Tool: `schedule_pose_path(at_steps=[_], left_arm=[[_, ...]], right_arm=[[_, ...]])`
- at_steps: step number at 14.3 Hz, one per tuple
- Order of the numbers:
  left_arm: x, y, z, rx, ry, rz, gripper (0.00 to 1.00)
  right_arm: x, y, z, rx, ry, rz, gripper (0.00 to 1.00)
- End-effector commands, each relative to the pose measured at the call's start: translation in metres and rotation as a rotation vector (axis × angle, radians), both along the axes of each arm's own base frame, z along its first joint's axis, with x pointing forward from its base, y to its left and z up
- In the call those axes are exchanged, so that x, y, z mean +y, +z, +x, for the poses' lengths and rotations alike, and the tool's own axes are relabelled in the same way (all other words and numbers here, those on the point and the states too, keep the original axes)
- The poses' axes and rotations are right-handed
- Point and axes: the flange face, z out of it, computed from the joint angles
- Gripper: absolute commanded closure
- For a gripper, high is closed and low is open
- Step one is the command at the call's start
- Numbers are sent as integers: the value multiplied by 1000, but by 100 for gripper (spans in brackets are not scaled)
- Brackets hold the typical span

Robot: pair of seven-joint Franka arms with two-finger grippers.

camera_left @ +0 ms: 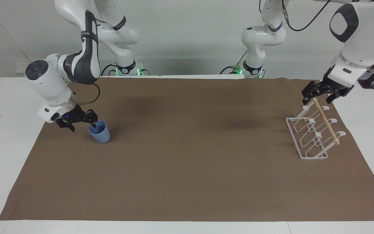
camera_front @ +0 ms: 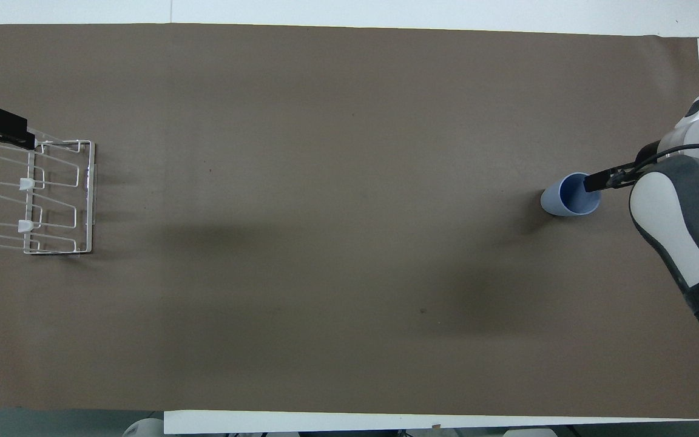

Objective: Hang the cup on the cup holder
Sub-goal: 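Grasp the blue cup rim with the right gripper and lift it sideways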

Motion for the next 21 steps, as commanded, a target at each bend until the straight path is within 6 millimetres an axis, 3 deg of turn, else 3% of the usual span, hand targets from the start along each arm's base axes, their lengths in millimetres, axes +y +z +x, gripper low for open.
schedule_pose_path(at_steps=[1,4,7,11,14,18,21], left_arm=[[3,1,-9,6,-5,20,0],[4,1,-9,6,-3,20,0],[4,1,-9,6,-3,20,0],[3,1,-9,6,-5,20,0],[4,1,-9,7,-3,20,0],[2,2,-9,6,-2,20,0],[-7,1,-17,51,-15,24,0]], right_arm=[[-2,-20,-8,-11,10,11,10],[-2,-40,-10,-20,11,7,17],[-1,-46,-10,-12,11,8,38],[4,-47,-10,-3,18,9,78],[6,-43,-9,14,32,12,99],[12,-4,5,77,125,40,100],[45,53,6,112,114,219,100]])
